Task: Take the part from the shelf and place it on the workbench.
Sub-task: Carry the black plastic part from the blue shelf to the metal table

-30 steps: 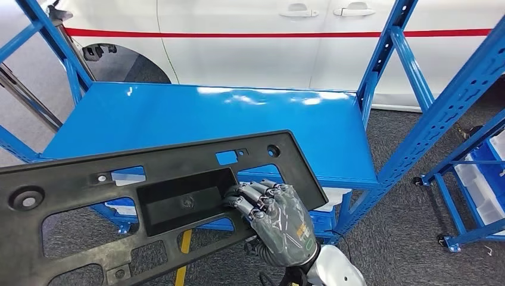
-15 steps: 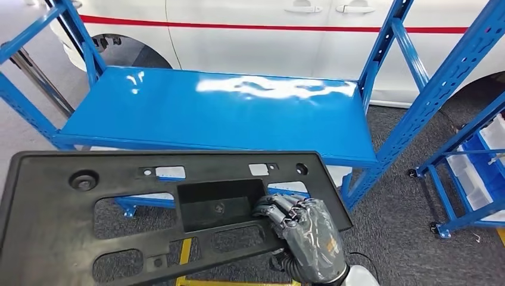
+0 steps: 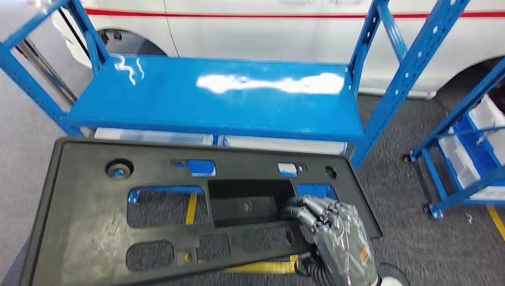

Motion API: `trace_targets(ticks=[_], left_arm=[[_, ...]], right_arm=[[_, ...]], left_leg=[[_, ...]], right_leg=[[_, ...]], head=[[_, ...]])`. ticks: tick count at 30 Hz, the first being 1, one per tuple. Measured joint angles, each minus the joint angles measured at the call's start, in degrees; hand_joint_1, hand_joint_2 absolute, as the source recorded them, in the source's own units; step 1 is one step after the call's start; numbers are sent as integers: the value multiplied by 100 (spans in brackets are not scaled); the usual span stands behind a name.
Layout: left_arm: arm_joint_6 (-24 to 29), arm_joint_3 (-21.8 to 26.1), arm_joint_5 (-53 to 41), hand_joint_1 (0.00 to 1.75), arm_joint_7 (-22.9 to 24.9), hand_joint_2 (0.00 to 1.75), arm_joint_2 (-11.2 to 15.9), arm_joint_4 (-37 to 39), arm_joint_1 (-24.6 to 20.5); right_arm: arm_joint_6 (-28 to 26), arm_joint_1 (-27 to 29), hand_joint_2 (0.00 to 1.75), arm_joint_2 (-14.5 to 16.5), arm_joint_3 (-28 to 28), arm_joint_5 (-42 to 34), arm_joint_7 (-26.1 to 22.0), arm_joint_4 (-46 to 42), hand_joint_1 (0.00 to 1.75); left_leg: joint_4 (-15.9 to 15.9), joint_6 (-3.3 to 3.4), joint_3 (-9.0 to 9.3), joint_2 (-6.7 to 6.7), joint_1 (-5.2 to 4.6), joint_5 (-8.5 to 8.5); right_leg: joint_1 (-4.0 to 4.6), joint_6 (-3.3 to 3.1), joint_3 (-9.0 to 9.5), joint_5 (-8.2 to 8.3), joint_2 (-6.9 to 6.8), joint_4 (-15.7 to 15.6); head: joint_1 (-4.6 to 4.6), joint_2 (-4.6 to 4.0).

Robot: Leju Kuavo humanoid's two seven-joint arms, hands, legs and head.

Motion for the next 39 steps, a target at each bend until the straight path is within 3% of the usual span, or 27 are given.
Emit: trace_targets(ticks=[2, 3, 4, 5, 6, 7, 9, 10, 11, 13, 14, 15, 18, 19, 20, 21, 23, 25, 26, 29, 31, 33, 34, 35, 36, 38, 39], left_arm=[[-16, 30, -7, 0, -1, 175, -12, -33, -1], [-25, 46, -13, 0, -2, 175, -19, -45, -3], [-33, 65, -20, 0, -3, 175, -26, -58, -5], [-40, 84, -27, 0, -5, 175, -35, -71, -7], [-44, 97, -35, 0, -9, 175, -43, -87, -9], [-48, 106, -46, 0, -15, 175, -47, -104, -11], [-56, 119, -64, 0, -30, 175, -54, -139, -23], [-60, 130, -68, 0, -38, 175, -61, -150, -25], [-63, 145, -69, 0, -43, 175, -67, -158, -28], [-65, 184, -69, 0, -47, 175, -77, -167, -27], [-67, 203, -72, 0, -47, 175, -79, -169, -37], [-68, 222, -75, 0, -49, 175, -80, -171, -45], [-68, 260, -94, 0, -86, 175, -82, -171, -57], [-63, 267, -99, 0, -128, 175, -82, -171, -56], [-57, 275, -103, 0, -178, 175, -82, -171, -56], [-46, 281, -104, 0, -220, 175, -82, -172, -55], [-30, 285, -109, 0, -234, 175, -88, -172, -59], [-19, 281, -117, 0, -197, 175, -98, -173, -71], [-14, 280, -120, 0, -181, 175, -102, -173, -74], [2, 280, -105, 0, -171, 175, -94, -177, -56], [6, 281, -96, 0, -173, 175, -87, -179, -50], [7, 281, -92, 0, -176, 175, -87, -181, -50], [6, 281, -92, 0, -181, 175, -87, -182, -49], [6, 283, -91, 0, -186, 175, -86, -185, -47], [5, 285, -92, 0, -195, 175, -86, -190, -43], [5, 289, -97, 0, -208, 175, -86, -205, -35], [1, 291, -100, 0, -217, 175, -89, -212, -36]], right_arm=[[-6, 12, 175, 0, -21, 9, -26, -14, 175], [-5, 20, 175, 0, -29, 19, -39, -16, 175], [-4, 33, 175, 0, -37, 34, -53, -16, 175], [-6, 52, 175, 0, -45, 51, -66, -16, 175], [-15, 73, 175, 0, -53, 68, -78, -16, 175], [-28, 90, 175, 1, -59, 84, -86, -16, 175], [-54, 114, 175, 2, -62, 118, -97, -19, 175], [-60, 121, 175, 2, -62, 135, -102, -20, 175], [-60, 125, 175, 2, -63, 146, -106, -21, 175], [-51, 121, 175, 3, -67, 148, -109, -20, 175], [-45, 116, 175, 3, -72, 143, -109, -18, 175], [-41, 112, 175, 3, -76, 139, -109, -17, 175], [-21, 105, 175, 2, -86, 125, -111, -14, 175], [-13, 104, 175, 3, -90, 120, -113, -13, 175], [-6, 104, 175, 3, -95, 115, -116, -11, 175], [-3, 105, 175, 3, -100, 113, -120, -10, 175], [-1, 103, 175, 4, -109, 112, -128, -9, 175], [3, 105, 175, 7, -117, 115, -133, -12, 175], [6, 104, 175, 9, -121, 117, -136, -13, 175], [15, 97, 175, 16, -127, 121, -144, -13, 175], [20, 96, 175, 25, -128, 121, -149, -12, 175], [32, 100, 175, 33, -129, 121, -152, -10, 175], [41, 102, 175, 35, -130, 121, -154, -7, 175], [53, 102, 175, 36, -130, 121, -156, -4, 175], [66, 103, 175, 37, -130, 122, -157, -2, 175], [92, 102, 175, 42, -130, 123, -159, -1, 175], [109, 102, 175, 48, -130, 124, -159, -1, 175]], left_leg=[[626, -49, -158, -6, 19, -604], [974, -70, -208, -6, 24, -808], [1227, -85, -205, -5, 27, -885], [1311, -94, -123, -5, 30, -826], [1183, -94, 65, -5, 35, -680], [862, -88, 348, -7, 40, -533], [43, -49, 933, -24, 27, -477], [-224, -21, 1087, -37, 15, -512], [-355, 9, 1135, -48, -1, -549], [-392, 93, 1058, -42, 1, -467], [-404, 147, 1015, -28, 7, -416], [-416, 207, 968, -10, 15, -355], [-394, 297, 754, -6, -8, -179], [-377, 298, 658, -24, -19, -120], [-361, 295, 563, -52, -32, -69], [-346, 289, 478, -89, -44, -23], [-328, 270, 349, -182, -62, 61], [-320, 228, 281, -270, -60, 148], [-323, 195, 263, -316, -45, 190], [-314, 87, 220, -409, -28, 246], [13, 15, 77, -287, -20, -23], [738, -68, -203, -153, 19, -470], [1071, -104, -316, -127, 41, -611], [1241, -136, -347, -106, 62, -645], [1177, -164, -255, -81, 83, -567], [492, -211, 200, 65, 109, -291], [155, -200, 421, 156, 98, -185]], right_leg=[[-3, -42, -161, 136, -10, 2], [-1, -40, -241, 201, -10, 10], [0, -34, -326, 265, -13, 22], [0, -22, -416, 324, -16, 40], [-1, -7, -508, 381, -18, 64], [-3, 12, -596, 431, -19, 94], [8, 67, -733, 525, -18, 147], [13, 97, -761, 572, -20, 154], [18, 130, -778, 625, -24, 144], [18, 195, -793, 697, -17, 119], [13, 224, -830, 624, -7, 165], [6, 245, -890, 446, 4, 305], [-16, 276, -1163, -369, 15, 1302], [-17, 278, -1196, -482, 16, 1598], [-16, 270, -1148, -456, 18, 1726], [-12, 250, -1000, -322, 27, 1650], [5, 149, -462, -66, 142, 976], [26, 66, 25, -94, 312, 230], [39, 49, 136, -160, 352, 32], [21, 42, 186, -97, 199, -118], [-26, 7, 177, -17, 64, -178], [-23, -7, 122, 23, -75, -171], [-24, 3, 87, 34, -145, -157], [-29, 12, 56, 42, -217, -134], [-39, 25, 27, 41, -288, -104], [-63, 74, -15, 16, -417, -21], [-67, 113, -34, -2, -471, 19]], head=[[-9, 0], [-10, 0], [-10, 0], [-10, 0], [-10, 0], [-11, 0], [-10, 0], [-9, 0], [-8, 0], [-5, 0], [-5, 0], [-2, 0], [2, 0], [2, 0], [2, 0], [2, 0], [-1, 0], [-2, 0], [1, 0], [10, 0], [0, 0], [-11, 0], [-12, 0], [-12, 0], [-13, 0], [-14, 0], [-16, 0]])
